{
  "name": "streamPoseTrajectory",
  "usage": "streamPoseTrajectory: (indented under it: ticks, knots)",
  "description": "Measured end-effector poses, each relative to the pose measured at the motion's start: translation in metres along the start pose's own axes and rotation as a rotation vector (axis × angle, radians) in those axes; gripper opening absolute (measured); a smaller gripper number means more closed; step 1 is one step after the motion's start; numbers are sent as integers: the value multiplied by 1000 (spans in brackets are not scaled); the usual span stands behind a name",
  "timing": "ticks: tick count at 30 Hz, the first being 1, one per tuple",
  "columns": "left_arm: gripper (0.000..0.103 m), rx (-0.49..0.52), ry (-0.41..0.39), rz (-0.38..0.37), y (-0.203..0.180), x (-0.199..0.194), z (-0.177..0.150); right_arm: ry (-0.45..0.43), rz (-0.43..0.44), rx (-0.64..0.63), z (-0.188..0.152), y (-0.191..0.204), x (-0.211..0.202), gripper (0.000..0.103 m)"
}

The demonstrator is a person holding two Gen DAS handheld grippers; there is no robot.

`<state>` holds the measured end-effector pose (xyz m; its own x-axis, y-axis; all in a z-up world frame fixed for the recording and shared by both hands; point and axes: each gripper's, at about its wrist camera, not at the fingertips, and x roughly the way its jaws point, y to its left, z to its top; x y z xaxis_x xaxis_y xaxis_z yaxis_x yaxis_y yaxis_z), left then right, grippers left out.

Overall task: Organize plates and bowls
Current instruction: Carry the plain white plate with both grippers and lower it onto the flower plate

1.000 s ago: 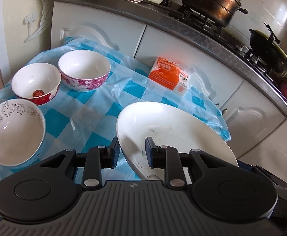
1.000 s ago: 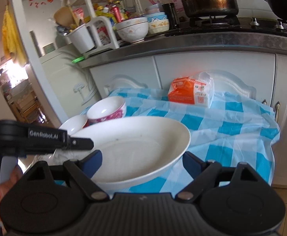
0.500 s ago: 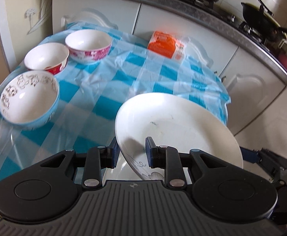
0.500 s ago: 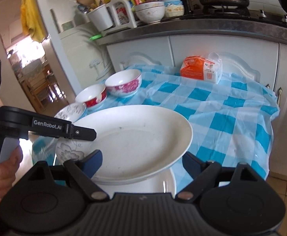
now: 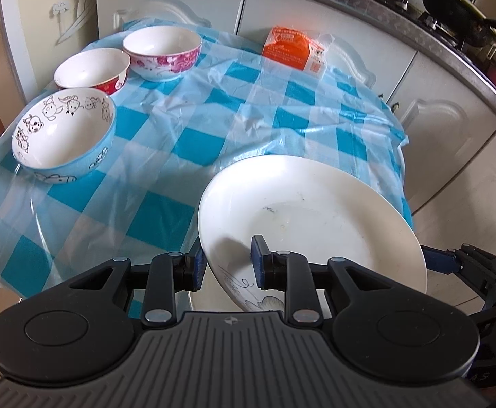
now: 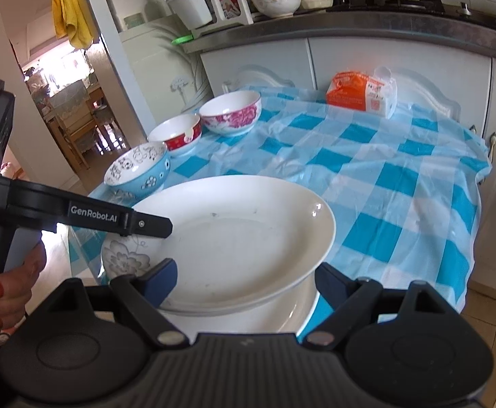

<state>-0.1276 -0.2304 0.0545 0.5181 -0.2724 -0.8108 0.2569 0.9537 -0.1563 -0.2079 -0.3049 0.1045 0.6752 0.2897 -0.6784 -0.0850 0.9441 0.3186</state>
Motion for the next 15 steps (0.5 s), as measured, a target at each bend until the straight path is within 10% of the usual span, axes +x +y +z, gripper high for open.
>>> streamPoseTrajectory:
  ticks: [15]
  knots:
    - [30, 64, 35, 40, 1, 13, -12, 67, 15, -67, -20, 8, 8, 87]
